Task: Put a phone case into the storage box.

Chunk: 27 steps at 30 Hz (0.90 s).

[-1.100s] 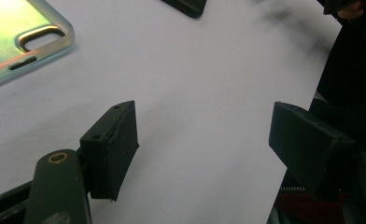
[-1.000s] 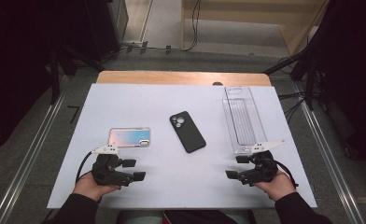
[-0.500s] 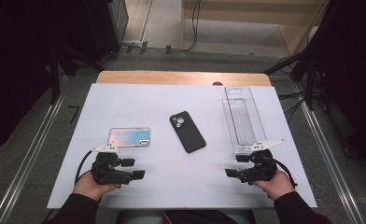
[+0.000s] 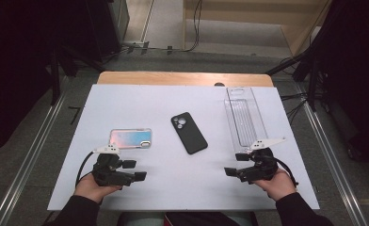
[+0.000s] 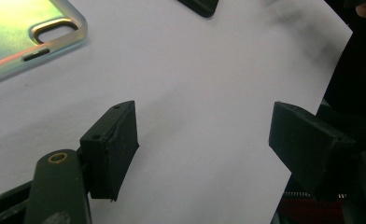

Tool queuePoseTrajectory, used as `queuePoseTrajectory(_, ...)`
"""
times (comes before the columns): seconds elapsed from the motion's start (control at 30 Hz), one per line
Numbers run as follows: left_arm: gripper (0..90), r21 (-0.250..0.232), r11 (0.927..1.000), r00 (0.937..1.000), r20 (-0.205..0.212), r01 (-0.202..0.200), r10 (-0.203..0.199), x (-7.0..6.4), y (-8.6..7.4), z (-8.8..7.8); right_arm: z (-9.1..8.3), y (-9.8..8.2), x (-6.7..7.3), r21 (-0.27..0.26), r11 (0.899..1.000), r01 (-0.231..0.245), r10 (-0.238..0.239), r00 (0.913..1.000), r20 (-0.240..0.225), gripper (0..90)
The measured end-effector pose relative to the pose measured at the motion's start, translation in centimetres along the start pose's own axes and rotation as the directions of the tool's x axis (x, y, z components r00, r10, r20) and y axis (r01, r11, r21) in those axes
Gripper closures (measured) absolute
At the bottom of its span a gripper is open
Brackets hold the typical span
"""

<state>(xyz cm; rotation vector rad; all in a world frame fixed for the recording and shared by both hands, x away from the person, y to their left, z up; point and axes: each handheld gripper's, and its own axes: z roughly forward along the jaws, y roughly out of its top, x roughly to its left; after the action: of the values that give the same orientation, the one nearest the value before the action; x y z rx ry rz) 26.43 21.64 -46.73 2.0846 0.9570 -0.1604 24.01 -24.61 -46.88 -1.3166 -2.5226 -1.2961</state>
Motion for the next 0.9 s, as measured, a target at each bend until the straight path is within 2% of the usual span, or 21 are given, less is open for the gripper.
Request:
queuePoseTrajectory(0.2,24.2,-0.004,1.0000,1.0000,0.000,0.003,-0.003,0.0,0.0,-0.1,0.0,0.9,0.3,-0.013,1.000,0.024,-0.024,0.9997,-0.001,15.4)
queuePoseTrajectory(0.4,24.2,-0.004,1.0000,1.0000,0.001,0.002,-0.002,0.0,0.0,-0.1,0.2,1.9,0.6,-0.011,1.000,0.028,-0.028,0.9996,-0.007,15.4)
queuePoseTrajectory(0.5,24.2,-0.025,0.9997,1.0000,0.002,-0.004,0.004,-0.2,0.2,-0.3,0.6,2.4,0.8,-0.002,0.999,0.040,-0.040,0.9992,-0.003,15.4)
queuePoseTrajectory(0.9,24.3,-0.004,1.0000,1.0000,-0.002,-0.001,0.001,-0.1,0.2,-0.1,1.4,4.3,1.3,-0.004,0.999,0.050,-0.050,0.9986,0.015,15.4)
